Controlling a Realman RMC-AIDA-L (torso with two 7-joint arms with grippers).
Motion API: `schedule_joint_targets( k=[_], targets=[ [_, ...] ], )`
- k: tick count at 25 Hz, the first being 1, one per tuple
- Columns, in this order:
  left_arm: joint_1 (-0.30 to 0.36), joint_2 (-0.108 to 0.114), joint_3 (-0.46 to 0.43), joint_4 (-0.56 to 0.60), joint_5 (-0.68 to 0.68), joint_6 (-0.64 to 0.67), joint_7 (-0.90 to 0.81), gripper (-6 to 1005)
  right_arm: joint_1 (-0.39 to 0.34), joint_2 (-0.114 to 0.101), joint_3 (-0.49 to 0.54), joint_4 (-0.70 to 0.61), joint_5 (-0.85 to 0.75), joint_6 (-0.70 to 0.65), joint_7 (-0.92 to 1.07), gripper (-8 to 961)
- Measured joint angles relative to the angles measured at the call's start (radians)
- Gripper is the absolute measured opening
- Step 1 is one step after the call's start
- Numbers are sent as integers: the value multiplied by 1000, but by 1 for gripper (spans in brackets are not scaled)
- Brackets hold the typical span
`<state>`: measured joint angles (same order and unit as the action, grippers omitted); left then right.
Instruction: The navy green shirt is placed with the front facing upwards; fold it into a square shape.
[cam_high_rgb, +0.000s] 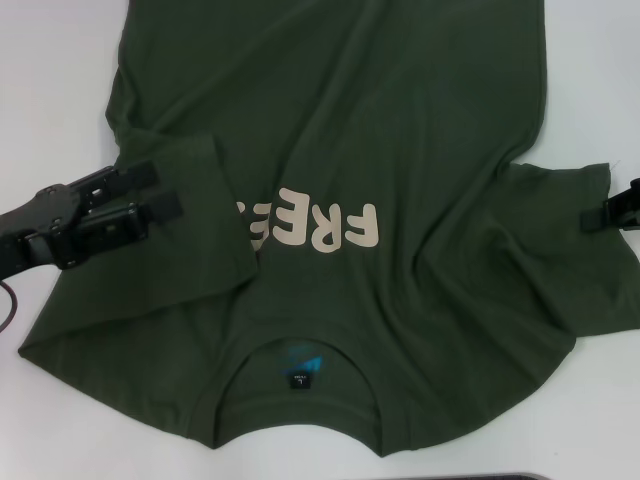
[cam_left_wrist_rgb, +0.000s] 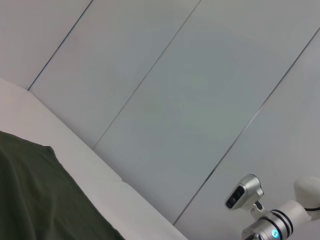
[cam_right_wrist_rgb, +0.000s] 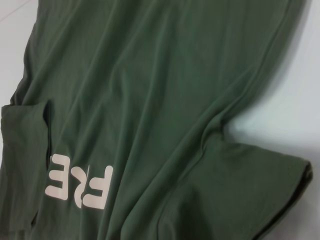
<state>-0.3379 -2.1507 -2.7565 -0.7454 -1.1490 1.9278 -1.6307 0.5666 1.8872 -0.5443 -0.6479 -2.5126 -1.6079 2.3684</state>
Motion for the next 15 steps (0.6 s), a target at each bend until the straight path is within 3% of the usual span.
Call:
schedule_joint_targets(
  k=[3, 8, 15],
  targets=[
    [1, 0, 0, 0, 0, 0, 0, 949, -3, -5, 3, -1, 0, -1, 6, 19],
    [5, 0, -6, 0, 0, 0, 0, 949, -6, -11, 11, -10, -2, -2, 15, 19],
    [5, 0, -20, 0, 0, 2, -1, 949, -45, -20, 11, -132, -9, -30, 82, 20]
  ],
)
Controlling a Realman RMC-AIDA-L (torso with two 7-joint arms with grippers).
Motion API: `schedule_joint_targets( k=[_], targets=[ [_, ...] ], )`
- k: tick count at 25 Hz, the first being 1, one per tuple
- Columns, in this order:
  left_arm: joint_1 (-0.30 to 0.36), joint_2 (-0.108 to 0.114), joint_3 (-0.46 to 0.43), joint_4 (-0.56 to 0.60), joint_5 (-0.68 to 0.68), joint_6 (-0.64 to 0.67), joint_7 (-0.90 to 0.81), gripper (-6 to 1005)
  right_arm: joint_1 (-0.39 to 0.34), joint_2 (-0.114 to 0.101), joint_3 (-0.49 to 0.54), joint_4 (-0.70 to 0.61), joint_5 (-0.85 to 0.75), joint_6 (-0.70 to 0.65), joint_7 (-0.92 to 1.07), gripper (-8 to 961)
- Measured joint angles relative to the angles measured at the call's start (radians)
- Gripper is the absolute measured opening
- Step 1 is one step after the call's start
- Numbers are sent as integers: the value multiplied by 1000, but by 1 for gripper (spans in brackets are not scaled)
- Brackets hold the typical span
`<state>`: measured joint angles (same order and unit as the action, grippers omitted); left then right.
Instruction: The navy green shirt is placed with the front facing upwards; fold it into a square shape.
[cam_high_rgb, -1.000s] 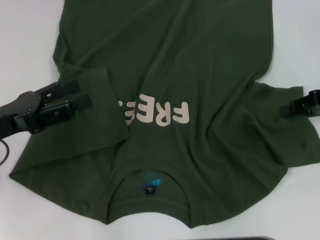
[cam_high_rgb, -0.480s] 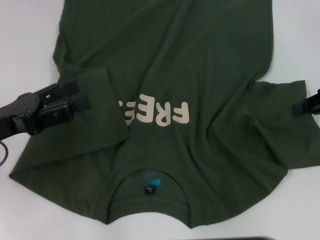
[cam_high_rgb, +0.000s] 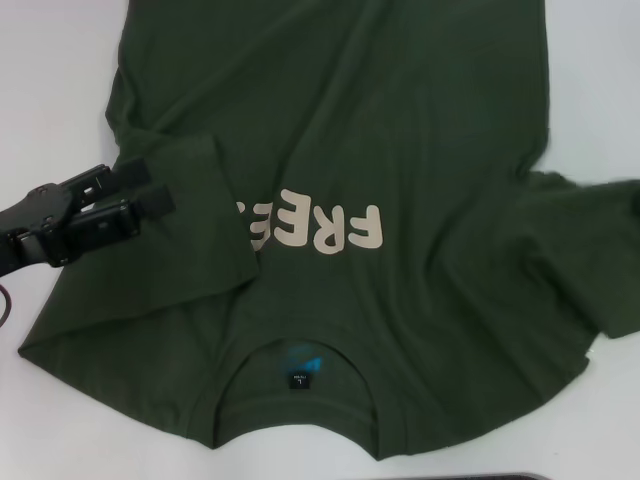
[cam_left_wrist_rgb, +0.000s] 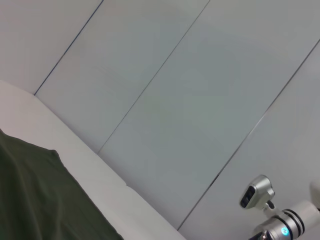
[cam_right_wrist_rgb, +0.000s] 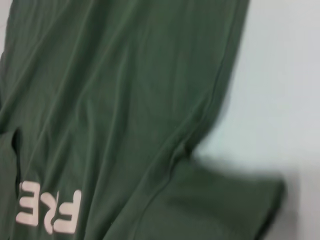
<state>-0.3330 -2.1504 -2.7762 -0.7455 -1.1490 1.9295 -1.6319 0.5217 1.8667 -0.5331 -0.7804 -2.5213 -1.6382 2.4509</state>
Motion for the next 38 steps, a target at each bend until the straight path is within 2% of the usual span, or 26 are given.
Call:
schedule_joint_targets(
  k=[21, 32, 38],
  targets=[
    [3, -3, -2, 0, 0, 1, -11, 948, 7, -7, 50, -86, 4, -27, 43, 21],
    [2, 0, -5, 0, -8, -2, -10, 948, 47, 26, 39, -79, 55, -157, 30, 22],
    [5, 0, -19, -1, -24, -1, -9, 948, 90, 45, 16, -73, 62, -175, 28, 22]
  ],
)
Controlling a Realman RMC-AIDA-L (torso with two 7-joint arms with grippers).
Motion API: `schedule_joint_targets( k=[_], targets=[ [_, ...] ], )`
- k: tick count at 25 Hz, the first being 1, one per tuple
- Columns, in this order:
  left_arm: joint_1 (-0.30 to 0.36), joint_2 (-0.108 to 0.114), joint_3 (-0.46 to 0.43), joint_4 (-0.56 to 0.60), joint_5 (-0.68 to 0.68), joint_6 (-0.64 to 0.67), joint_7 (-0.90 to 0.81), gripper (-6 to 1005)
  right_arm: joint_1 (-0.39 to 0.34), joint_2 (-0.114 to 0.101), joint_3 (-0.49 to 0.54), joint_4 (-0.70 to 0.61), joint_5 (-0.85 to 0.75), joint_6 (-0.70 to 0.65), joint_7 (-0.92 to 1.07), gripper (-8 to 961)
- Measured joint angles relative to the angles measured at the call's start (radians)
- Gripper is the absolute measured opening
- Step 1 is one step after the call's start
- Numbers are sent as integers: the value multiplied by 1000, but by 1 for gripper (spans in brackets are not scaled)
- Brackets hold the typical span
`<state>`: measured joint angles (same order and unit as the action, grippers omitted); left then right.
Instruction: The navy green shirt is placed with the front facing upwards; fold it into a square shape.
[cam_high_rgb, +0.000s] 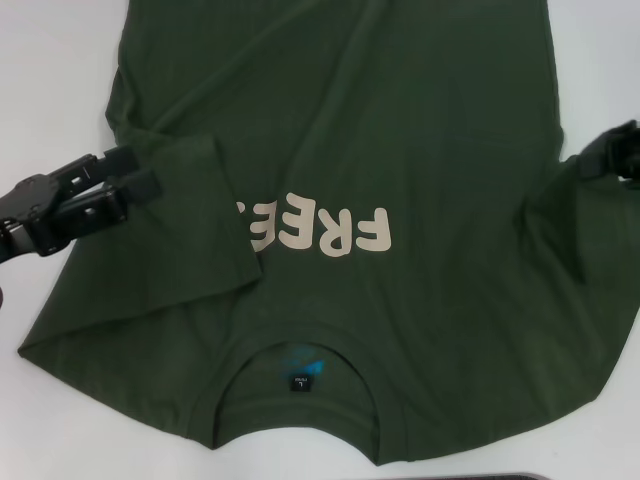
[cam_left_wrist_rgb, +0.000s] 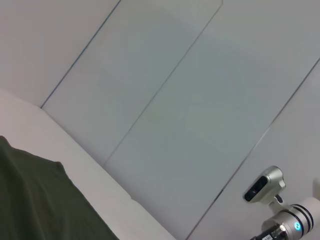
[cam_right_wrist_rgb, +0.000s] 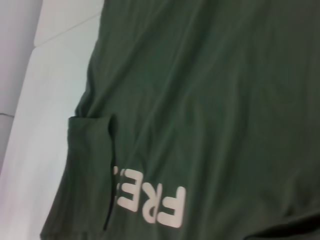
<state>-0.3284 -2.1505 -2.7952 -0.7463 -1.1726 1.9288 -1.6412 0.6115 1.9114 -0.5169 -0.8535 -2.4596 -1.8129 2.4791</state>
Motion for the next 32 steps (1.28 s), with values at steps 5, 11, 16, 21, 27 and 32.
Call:
schedule_joint_targets(
  k=[5, 11, 16, 21, 27, 32],
  targets=[
    [1, 0, -24, 0, -1, -2, 0, 948, 33, 18, -4, 64, 2, 5, -13, 22],
    [2, 0, -69, 1, -3, -6, 0, 948, 51, 40, -9, 136, 10, 38, -34, 23],
    [3, 0, -81, 1, -22, -12, -1, 949, 49, 45, -8, 159, 13, 48, -40, 23],
    [4, 0, -81, 1, -27, -13, -1, 949, 40, 37, 2, 156, 29, 43, -33, 23],
    [6, 0, -81, 1, -30, -20, -3, 948, 36, 42, 1, 166, 45, 50, -31, 24],
    [16, 0, -81, 1, -53, -20, -3, 949, 44, 38, 3, 221, 53, 93, -26, 24]
  ],
)
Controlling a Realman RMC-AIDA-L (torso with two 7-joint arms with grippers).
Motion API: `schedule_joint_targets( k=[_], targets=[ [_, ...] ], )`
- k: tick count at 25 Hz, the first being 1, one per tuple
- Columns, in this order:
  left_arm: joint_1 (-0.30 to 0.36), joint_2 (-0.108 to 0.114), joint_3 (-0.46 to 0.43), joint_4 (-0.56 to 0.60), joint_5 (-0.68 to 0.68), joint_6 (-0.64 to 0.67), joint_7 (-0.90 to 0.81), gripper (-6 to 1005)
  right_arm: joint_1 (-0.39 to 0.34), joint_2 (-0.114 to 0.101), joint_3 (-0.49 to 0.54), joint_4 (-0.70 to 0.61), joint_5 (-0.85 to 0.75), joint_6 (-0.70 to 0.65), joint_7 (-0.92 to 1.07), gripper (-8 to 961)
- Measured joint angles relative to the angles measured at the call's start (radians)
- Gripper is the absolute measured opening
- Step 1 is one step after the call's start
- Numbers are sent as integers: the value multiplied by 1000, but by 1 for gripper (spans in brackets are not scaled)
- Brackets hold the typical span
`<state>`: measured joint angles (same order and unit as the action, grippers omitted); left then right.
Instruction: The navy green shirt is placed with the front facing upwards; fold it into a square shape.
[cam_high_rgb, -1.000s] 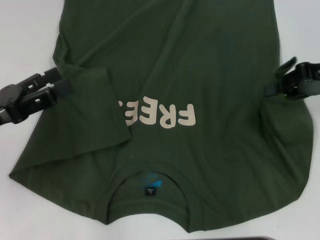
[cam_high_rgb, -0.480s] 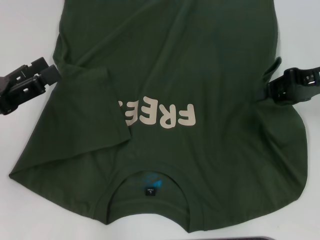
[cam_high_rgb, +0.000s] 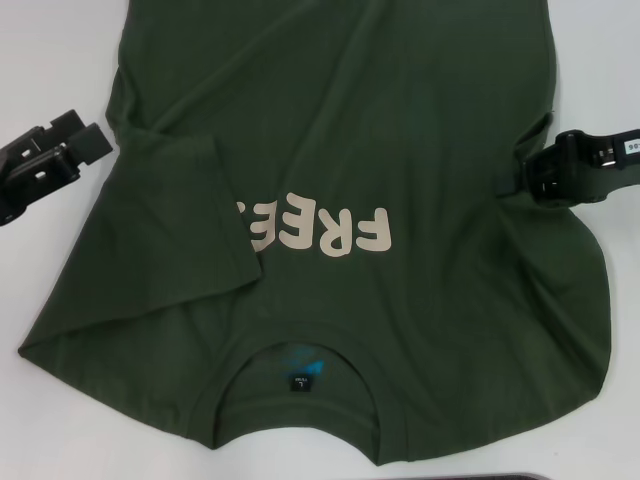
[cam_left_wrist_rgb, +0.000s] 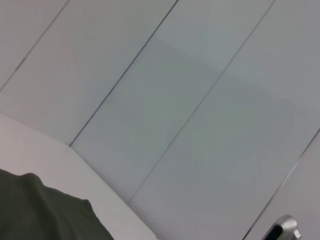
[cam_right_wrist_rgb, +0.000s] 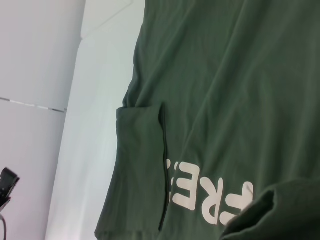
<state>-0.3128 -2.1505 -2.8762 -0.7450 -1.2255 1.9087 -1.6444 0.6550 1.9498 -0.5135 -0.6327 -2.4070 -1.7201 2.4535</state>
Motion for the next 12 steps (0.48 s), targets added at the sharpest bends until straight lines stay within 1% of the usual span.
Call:
schedule_joint_targets(
  k=[4, 10, 12],
  targets=[
    [4, 0, 0, 0, -3, -1, 0, 949, 4, -6, 1, 36, 13, 41, 15, 24],
    [9, 1, 0, -2, -20, -1, 0, 949, 9, -3, 0, 66, 41, 78, 24, 211],
    [10, 1, 0, -2, -24, -3, 0, 949, 14, 0, -3, 79, 44, 94, 23, 225]
  ],
)
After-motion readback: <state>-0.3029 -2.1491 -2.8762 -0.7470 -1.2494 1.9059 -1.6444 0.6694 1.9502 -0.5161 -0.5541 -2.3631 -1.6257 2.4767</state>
